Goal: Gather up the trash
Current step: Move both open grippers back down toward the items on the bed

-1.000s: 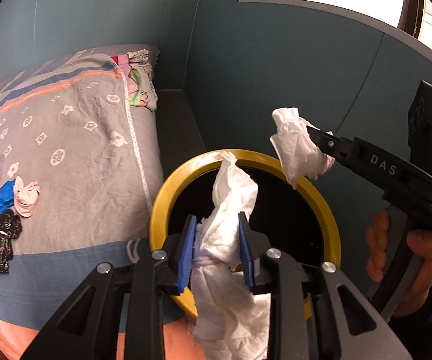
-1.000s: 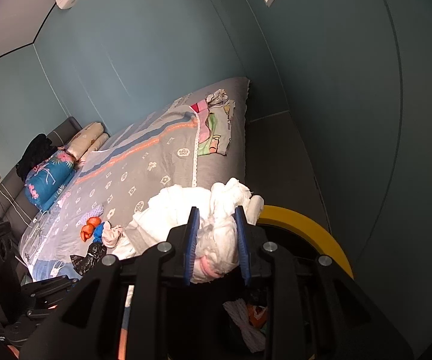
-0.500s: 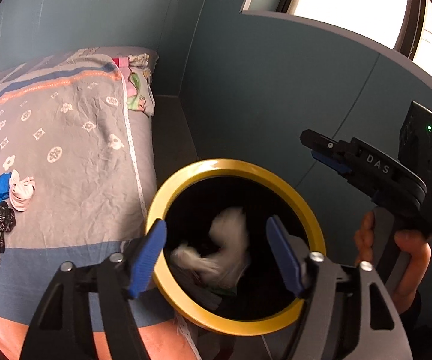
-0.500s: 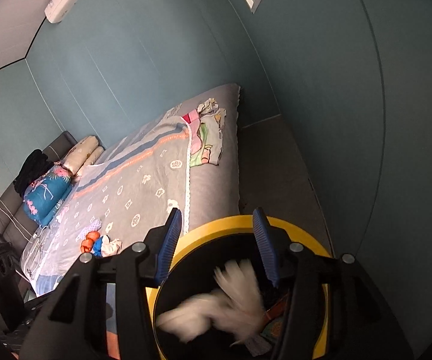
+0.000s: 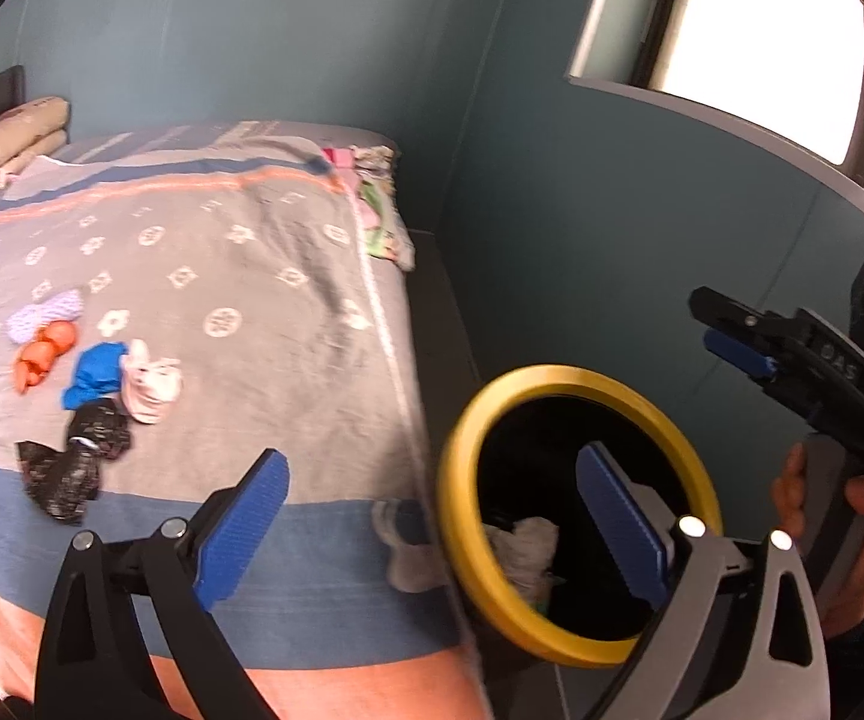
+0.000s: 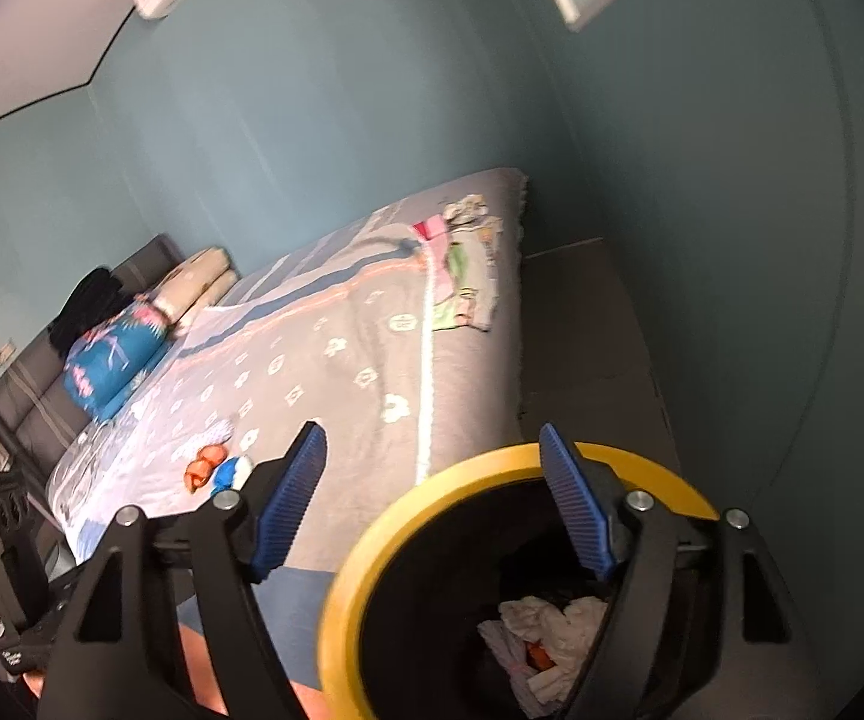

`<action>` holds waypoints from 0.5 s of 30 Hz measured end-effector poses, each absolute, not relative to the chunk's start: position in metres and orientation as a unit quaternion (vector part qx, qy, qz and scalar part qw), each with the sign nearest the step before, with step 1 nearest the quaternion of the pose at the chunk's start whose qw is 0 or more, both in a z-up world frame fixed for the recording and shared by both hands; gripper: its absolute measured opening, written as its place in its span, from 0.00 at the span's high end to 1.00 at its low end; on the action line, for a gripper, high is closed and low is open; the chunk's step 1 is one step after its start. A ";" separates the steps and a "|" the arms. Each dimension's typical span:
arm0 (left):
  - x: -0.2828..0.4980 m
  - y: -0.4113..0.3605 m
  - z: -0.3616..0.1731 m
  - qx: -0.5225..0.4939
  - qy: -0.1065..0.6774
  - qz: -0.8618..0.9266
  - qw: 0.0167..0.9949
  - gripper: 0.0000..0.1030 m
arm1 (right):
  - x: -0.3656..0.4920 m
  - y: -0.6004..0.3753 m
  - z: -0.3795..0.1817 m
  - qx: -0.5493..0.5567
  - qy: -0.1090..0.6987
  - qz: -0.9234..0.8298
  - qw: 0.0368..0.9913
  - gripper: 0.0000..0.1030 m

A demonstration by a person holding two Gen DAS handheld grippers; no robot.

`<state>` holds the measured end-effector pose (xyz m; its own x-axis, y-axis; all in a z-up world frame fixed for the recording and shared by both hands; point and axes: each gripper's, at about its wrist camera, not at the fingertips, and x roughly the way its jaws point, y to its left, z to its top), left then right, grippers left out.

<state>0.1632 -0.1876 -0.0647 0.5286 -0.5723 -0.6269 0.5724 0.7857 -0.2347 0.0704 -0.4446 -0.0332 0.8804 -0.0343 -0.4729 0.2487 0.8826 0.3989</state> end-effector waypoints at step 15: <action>0.204 -0.082 -0.078 -0.068 0.354 -0.251 0.898 0.08 | 0.141 -0.356 -0.006 0.188 0.242 0.014 0.952 0.22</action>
